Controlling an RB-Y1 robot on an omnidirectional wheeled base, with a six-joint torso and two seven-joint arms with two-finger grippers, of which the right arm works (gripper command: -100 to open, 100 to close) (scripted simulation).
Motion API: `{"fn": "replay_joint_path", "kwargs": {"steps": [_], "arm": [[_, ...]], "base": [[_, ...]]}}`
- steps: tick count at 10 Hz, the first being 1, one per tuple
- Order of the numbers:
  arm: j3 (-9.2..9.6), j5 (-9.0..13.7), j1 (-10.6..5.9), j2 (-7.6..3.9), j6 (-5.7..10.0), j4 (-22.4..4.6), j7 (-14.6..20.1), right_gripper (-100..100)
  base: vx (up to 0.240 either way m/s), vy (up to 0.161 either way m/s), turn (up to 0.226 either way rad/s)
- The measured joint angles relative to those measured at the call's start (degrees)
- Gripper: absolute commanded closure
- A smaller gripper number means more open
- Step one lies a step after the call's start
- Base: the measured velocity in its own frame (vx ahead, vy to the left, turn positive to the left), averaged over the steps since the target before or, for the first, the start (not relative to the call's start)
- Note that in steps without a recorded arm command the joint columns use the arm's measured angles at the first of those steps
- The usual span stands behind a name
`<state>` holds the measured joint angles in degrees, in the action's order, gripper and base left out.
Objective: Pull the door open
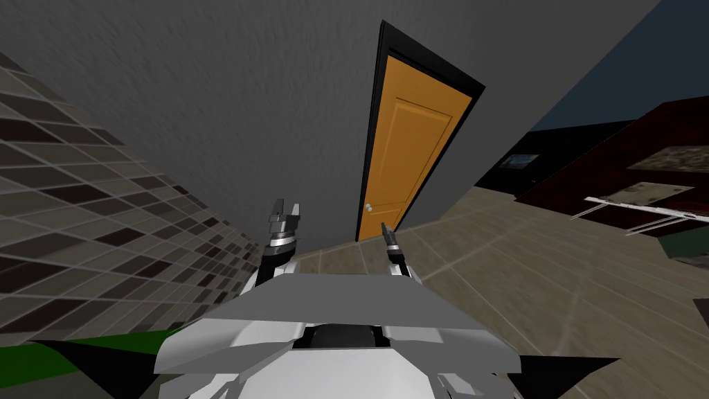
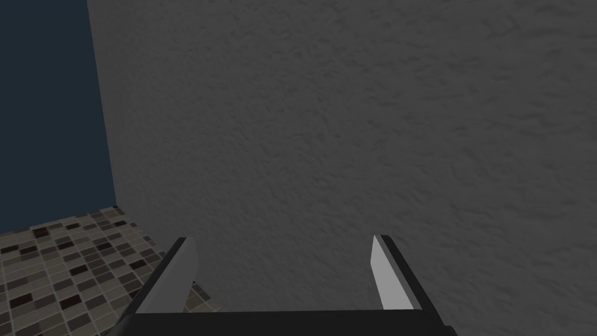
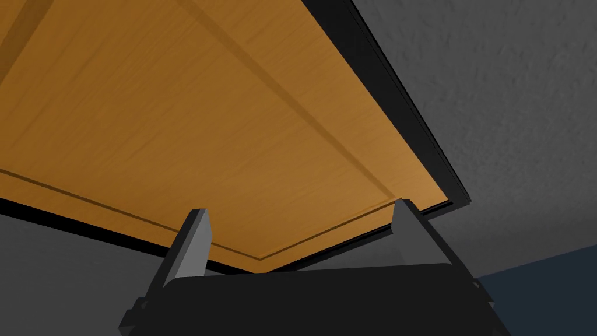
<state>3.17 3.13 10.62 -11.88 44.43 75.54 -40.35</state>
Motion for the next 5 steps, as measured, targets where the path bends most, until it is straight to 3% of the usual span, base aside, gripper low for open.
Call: {"fn": "replay_joint_path", "kwargs": {"steps": [1,3,5], "arm": [[0.00,0.0,-0.31,-0.34,0.47,-1.5,-0.9,-100],[0.06,-0.1,-1.14,-0.93,1.25,-4.4,-3.6,-100],[0.05,-0.1,-2.47,-1.70,2.58,-8.8,-6.5,-100]], "base": [[0.062,-0.013,0.179],[0.063,-0.007,0.070],[0.074,-0.024,0.104]]}}
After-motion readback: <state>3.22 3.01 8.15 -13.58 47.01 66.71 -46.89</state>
